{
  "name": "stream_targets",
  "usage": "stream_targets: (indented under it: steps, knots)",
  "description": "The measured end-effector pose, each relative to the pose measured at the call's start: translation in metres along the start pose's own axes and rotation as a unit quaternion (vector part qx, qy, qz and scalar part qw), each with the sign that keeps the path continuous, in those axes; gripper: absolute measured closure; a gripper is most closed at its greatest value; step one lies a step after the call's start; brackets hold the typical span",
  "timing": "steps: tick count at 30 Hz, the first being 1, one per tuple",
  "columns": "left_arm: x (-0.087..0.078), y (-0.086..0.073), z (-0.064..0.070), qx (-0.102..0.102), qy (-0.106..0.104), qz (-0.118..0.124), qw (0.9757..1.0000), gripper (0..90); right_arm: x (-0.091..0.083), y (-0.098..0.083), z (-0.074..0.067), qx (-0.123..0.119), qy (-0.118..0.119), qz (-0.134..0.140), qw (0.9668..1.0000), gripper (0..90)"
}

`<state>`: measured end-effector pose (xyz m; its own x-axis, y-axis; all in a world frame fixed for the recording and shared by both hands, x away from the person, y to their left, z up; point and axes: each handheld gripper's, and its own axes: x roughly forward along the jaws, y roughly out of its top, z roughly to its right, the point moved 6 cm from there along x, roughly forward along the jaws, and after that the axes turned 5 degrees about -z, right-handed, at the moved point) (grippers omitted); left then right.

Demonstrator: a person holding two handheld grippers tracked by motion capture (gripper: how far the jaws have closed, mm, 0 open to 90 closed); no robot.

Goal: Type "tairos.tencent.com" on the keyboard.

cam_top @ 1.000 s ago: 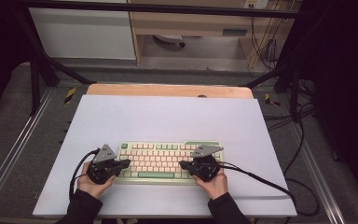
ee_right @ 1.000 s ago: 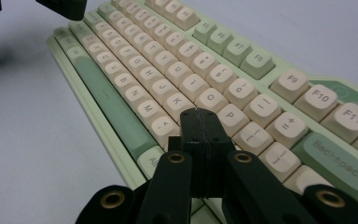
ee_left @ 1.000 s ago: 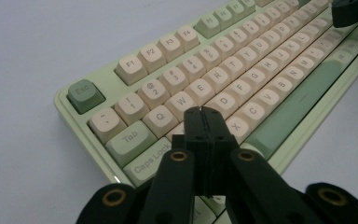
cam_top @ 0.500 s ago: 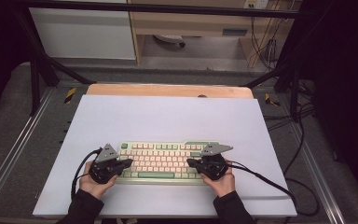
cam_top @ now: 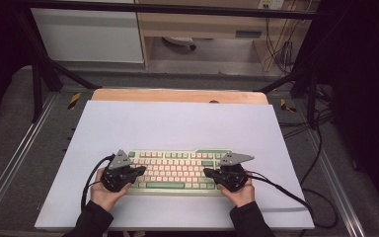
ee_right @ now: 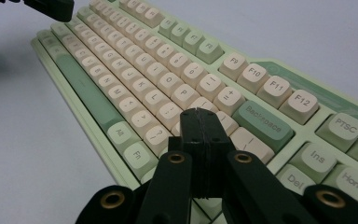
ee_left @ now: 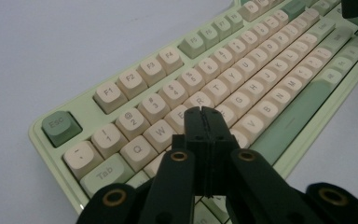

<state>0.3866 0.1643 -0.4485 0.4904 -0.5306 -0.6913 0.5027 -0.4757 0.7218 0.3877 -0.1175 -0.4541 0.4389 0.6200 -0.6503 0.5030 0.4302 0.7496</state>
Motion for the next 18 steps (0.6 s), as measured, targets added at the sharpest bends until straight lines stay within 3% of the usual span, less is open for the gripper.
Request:
stream_targets:
  steps: [18]
  knots:
    - [0.023, 0.022, 0.016, 0.015, -0.010, -0.006, 0.9998, 90.0, 0.000, -0.001, -0.001, -0.002, 0.002, -0.003, 1.0000, 90.0]
